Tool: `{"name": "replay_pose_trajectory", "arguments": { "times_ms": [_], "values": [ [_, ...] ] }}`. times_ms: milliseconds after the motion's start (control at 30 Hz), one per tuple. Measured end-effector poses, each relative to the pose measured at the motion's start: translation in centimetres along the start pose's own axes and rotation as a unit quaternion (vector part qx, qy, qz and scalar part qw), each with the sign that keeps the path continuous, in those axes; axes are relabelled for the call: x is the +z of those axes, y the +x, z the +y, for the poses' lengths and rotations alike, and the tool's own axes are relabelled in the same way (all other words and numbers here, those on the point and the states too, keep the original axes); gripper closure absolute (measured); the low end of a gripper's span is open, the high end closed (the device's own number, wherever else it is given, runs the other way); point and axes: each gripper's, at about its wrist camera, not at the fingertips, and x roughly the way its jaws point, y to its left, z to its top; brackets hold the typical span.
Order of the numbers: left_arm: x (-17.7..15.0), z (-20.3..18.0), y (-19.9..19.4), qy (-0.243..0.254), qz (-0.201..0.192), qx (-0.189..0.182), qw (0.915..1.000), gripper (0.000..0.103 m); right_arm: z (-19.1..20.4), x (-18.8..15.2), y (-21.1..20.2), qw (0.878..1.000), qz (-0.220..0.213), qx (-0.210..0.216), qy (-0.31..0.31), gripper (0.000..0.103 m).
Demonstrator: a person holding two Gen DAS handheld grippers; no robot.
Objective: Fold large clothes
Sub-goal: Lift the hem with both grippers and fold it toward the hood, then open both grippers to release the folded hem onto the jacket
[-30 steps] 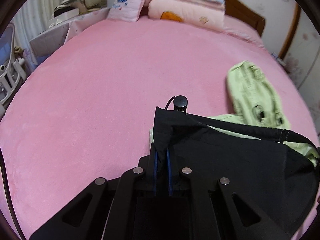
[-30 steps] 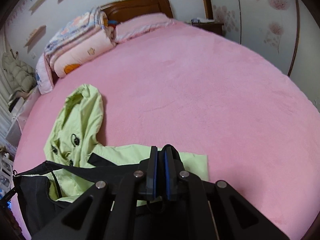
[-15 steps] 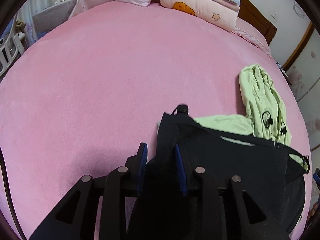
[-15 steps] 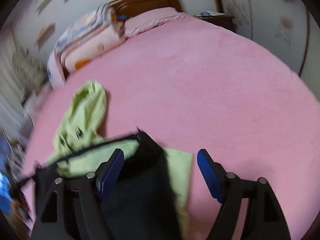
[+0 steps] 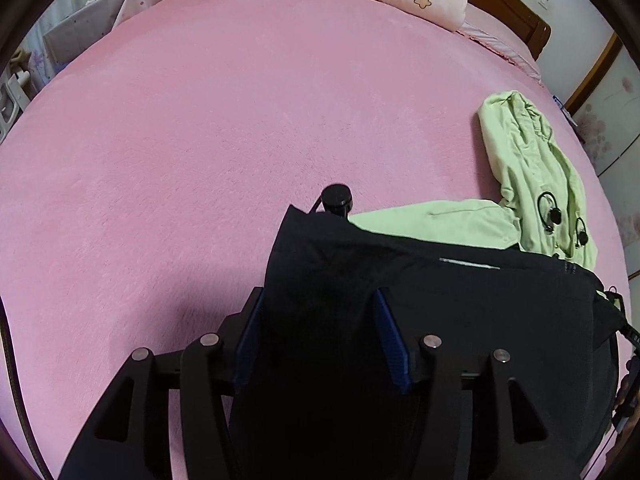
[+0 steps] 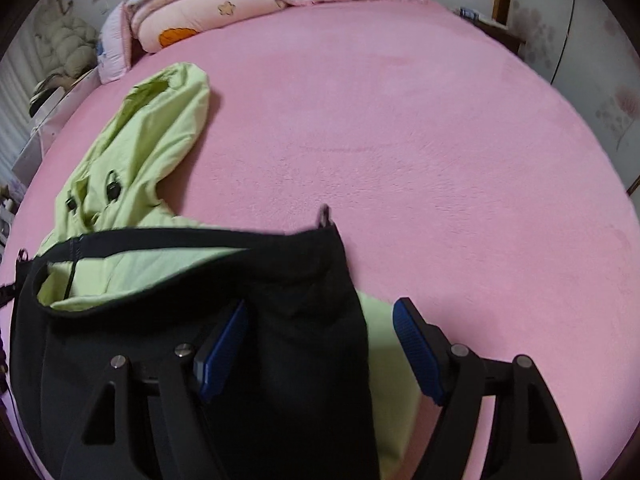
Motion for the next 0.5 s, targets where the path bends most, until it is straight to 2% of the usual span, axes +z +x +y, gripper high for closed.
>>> {"name": "replay_pose_trajectory", "arguments": {
  "times_ms": [33,67,100,233,333,500],
  "values": [
    [0.1,-0.5,0.4,0.001,0.0,0.003,1.0,0.051,0.1,0.1,0.4,1.0,0.004,0.005,0.004,0.065],
    [0.2,-0.7,0.5,0.001,-0.004,0.006,1.0,0.051,0.3,0.0,0.7,1.0,0.007,-0.009,0.004,0.083],
    [0.2,-0.7,0.5,0.002,-0.009,0.012,0.9999,0.053,0.5,-0.2,0.7,1.0,0.003,-0.024,-0.002,0.088],
    [0.2,-1.6,0.2,0.016,-0.031,0.045,0.9984,0.081,0.9,-1.1,-0.4,0.998,-0.021,-0.058,-0.011,0.095],
    [0.0,-2.9,-0.7,0.04,-0.056,0.05,0.9963,0.088,0.2,-1.6,-2.4,0.996,-0.044,-0.069,0.017,0.096],
    [-0.2,-5.1,-1.5,0.078,-0.084,0.065,0.9913,0.091,0.5,-1.9,-4.6,0.99,-0.06,-0.12,0.033,0.096]
  ]
}}
